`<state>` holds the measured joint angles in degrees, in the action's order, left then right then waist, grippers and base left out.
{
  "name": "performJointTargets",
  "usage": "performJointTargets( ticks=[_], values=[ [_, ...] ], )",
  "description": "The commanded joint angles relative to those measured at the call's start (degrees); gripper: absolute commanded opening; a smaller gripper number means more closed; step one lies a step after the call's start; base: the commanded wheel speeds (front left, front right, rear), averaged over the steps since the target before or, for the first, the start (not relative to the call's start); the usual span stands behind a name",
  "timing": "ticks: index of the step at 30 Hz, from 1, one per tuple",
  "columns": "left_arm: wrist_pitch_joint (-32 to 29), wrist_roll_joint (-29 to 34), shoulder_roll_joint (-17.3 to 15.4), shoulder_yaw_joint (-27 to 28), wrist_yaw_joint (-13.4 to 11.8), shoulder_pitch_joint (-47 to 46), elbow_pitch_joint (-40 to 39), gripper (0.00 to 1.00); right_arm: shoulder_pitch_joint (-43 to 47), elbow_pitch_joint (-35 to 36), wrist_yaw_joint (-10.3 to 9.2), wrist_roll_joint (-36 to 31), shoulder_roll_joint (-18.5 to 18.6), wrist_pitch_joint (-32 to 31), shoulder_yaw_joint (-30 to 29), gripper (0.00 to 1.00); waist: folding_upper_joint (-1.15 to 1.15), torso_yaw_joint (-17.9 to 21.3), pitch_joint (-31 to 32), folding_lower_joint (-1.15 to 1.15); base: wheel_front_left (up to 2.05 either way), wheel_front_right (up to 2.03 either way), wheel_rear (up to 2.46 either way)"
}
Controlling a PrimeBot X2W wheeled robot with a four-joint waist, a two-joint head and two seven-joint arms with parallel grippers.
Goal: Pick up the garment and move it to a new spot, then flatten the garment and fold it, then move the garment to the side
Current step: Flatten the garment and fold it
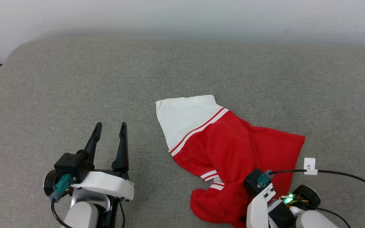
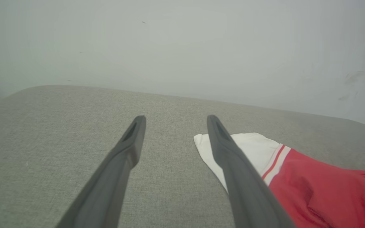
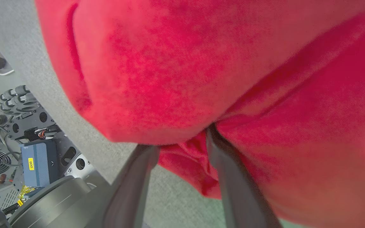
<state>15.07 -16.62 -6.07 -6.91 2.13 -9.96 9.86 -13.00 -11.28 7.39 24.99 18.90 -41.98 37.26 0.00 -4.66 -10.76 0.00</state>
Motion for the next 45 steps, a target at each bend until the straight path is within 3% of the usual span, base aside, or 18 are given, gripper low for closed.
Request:
performJointTargets(
  ticks=[1, 6, 17, 22, 28, 30, 31, 32, 33, 34, 39, 45],
  values=[
    [0.15, 0.41, 0.4, 0.34, 0.32, -0.55, 0.18, 1.0, 3.57, -4.46, 0.18, 1.44, 0.03, -2.09, 2.91, 0.0, 0.0, -0.04, -0.01, 0.0, 0.0, 0.0, 0.0],
    [0.15, 1.03, 0.81, 1.42, 0.85, 0.19, 0.63, 1.0, 1.2, -2.42, 0.06, 1.33, 0.49, 0.66, -0.72, 0.0, 0.0, 0.96, 0.93, 0.0, 0.0, 0.0, 0.0],
    [0.15, 2.17, 1.65, 2.69, 1.58, 0.58, 0.69, 1.0, -5.48, 8.64, 0.07, -4.89, 3.21, 3.22, -16.85, 0.0, 0.0, 3.25, 2.6, 0.0, 0.0, 0.0, 0.0],
    [0.15, 2.21, 2.1, 2.64, 1.98, -0.18, 0.59, 1.0, -7.78, 6.39, 0.07, -6.3, 4.82, 3.47, -23.59, 0.0, 0.0, 2.53, 1.6, 0.0, 0.0, 0.0, 0.0],
    [0.15, 2.19, 2.47, 2.91, 2.34, -1.02, 0.66, 1.0, -8.36, -2.25, 0.07, -5.75, 5.7, 8.35, -30.05, 0.0, 0.0, 1.04, -0.67, 0.0, 0.0, 0.0, 0.0],
    [0.15, 2.28, 2.55, 3.1, 2.47, -1.13, 0.75, 1.0, -7.52, -5.74, 0.07, -4.95, 5.0, 10.33, -30.91, 0.06, 0.0, 0.67, -1.23, 0.0, 0.0, 0.0, 0.0],
    [0.15, 2.32, 2.62, 3.17, 2.5, -1.19, 0.78, 1.0, -7.14, -7.13, 0.07, -4.63, 4.53, 11.55, -31.04, 0.14, 0.0, 0.56, -1.41, 0.0, 0.0, 0.0, 0.0],
    [0.15, 2.35, 2.67, 3.26, 2.55, -1.28, 0.79, 1.0, -7.04, -8.34, 0.08, -4.36, 4.25, 12.83, -31.1, 0.35, 0.0, 0.48, -1.6, 0.0, 0.0, 0.0, 0.0],
    [0.15, 2.42, 2.72, 3.4, 2.64, -1.39, 0.78, 1.0, -6.87, -9.45, 0.08, -3.74, 3.68, 13.88, -31.22, 0.64, 0.0, 0.46, -1.74, 0.0, 0.0, 0.0, 0.0],
    [0.15, 2.53, 2.74, 3.55, 2.71, -1.43, 0.79, 1.0, -6.72, -10.65, 0.08, -3.44, 3.07, 14.96, -31.33, 1.0, 0.0, 0.5, -1.82, 0.0, 0.0, 0.0, 0.0],
    [0.15, 3.3, 2.84, 4.26, 2.87, -1.08, 1.27, 1.0, -5.54, -14.25, 0.08, -2.22, 0.3, 23.04, -32.27, 1.0, 0.0, 1.38, -0.75, 0.0, 0.0, 0.0, 0.0],
    [0.15, 3.93, 2.91, 4.65, 3.01, 0.33, 1.69, 1.0, -1.93, -13.03, 0.08, -4.02, -2.59, 33.07, -36.21, 1.0, 0.0, 2.76, 1.92, 0.0, 0.0, 0.0, 0.0]
  ],
)
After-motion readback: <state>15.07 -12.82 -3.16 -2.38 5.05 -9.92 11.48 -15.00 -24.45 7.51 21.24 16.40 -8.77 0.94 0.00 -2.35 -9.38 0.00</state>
